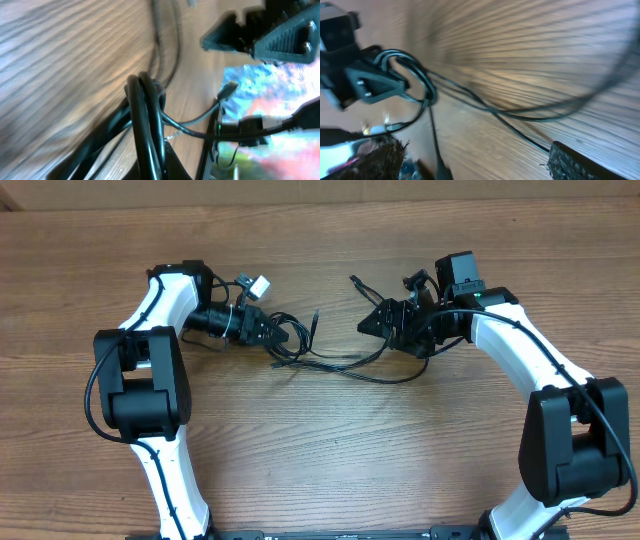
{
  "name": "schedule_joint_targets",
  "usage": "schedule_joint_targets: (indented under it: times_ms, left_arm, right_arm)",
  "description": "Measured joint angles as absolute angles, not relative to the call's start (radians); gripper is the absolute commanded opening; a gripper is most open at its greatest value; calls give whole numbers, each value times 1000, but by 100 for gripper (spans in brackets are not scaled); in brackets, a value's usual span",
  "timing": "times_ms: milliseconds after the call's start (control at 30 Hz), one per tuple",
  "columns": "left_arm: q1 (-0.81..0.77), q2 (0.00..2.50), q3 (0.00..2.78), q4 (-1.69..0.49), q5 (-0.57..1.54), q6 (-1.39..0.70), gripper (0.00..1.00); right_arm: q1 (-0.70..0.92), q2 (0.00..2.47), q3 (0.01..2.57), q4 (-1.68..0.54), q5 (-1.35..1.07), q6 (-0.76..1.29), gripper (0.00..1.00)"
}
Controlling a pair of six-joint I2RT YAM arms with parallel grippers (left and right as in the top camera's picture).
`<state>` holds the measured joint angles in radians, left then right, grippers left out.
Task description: Untangle cables
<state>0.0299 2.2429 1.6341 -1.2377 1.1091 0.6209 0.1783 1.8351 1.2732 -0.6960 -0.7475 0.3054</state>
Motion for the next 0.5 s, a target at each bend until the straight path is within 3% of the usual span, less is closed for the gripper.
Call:
schedule_joint_targets:
  times_ms: [400, 500]
  left_arm:
    - [30, 2244, 1640, -1667, 1196, 1268, 4]
    - [30, 2245, 1640, -1686, 1239, 1428, 4]
  right_arm:
    - [201, 1835, 1273, -657, -867, 223, 72]
    - [241, 1835, 1273, -622, -871, 218, 70]
